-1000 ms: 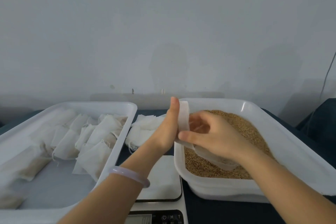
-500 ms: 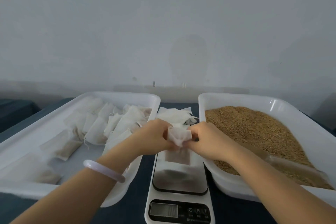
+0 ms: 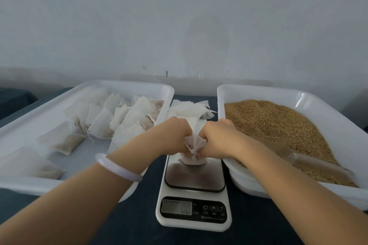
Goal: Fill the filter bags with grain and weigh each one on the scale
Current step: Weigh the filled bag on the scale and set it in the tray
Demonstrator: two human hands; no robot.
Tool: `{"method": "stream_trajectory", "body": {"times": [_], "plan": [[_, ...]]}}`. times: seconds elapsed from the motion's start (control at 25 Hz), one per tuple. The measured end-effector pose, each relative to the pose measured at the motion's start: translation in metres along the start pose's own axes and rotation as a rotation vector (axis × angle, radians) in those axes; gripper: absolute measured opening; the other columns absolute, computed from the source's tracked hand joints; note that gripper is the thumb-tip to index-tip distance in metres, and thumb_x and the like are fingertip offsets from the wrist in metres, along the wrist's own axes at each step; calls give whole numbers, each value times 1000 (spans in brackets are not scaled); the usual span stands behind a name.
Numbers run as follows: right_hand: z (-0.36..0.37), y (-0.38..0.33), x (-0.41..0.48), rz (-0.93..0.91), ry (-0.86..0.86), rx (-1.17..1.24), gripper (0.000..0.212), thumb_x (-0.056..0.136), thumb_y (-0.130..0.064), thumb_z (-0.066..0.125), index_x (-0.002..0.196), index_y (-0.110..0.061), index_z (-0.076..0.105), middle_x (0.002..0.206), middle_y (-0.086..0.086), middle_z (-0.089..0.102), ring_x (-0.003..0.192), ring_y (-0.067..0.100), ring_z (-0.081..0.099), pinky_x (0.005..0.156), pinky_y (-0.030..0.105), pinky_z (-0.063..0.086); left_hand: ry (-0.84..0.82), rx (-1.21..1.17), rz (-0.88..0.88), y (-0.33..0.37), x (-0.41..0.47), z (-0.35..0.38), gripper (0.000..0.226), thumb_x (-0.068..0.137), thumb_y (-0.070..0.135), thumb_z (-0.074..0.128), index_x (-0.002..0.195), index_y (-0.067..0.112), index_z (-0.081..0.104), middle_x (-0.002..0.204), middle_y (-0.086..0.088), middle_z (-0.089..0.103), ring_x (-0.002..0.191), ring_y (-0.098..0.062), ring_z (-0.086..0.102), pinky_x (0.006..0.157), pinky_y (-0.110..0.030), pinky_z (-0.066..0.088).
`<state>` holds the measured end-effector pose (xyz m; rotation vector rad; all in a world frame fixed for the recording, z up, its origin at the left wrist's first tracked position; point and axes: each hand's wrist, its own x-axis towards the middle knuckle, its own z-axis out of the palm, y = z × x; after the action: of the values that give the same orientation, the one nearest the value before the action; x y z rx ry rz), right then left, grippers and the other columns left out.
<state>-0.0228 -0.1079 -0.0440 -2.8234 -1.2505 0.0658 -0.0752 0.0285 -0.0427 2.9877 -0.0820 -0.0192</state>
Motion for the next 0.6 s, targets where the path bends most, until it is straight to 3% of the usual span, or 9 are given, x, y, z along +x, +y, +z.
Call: {"method": "stream_trajectory", "body": {"times": [0.2, 0.4, 0.52, 0.6], "plan": [[1, -4, 4, 39, -2, -42, 34, 79, -28, 59, 52, -22, 39, 54, -5, 41, 56, 8, 35, 86, 32, 23, -48, 155, 69, 4, 9, 0, 40, 84, 23, 63, 52, 20, 40, 56, 3, 39, 49, -7, 33, 45, -21, 24], [5, 0, 1, 34, 13, 4, 36, 77, -26, 62, 52, -22, 36, 53, -6, 39, 58, 8, 40, 97, 32, 20, -38, -2, 80, -5, 2, 3, 38, 82, 31, 65, 55, 23, 40, 58, 8, 43, 52, -7, 38, 49, -20, 29], [5, -2, -2, 23, 42, 50, 28, 75, -34, 58, 55, -23, 42, 58, -7, 46, 66, 7, 45, 96, 30, 21, 12, -130, 83, -5, -4, 2, 23, 76, 30, 70, 72, 24, 48, 68, 14, 46, 62, -2, 43, 51, -15, 30], [1, -3, -5, 32, 44, 175, 26, 71, -36, 55, 55, -22, 40, 58, -7, 45, 63, 7, 42, 85, 28, 28, 38, -204, 49, -5, -7, -1, 24, 75, 25, 68, 91, 24, 49, 75, 16, 47, 70, -3, 47, 53, -12, 33]]}}
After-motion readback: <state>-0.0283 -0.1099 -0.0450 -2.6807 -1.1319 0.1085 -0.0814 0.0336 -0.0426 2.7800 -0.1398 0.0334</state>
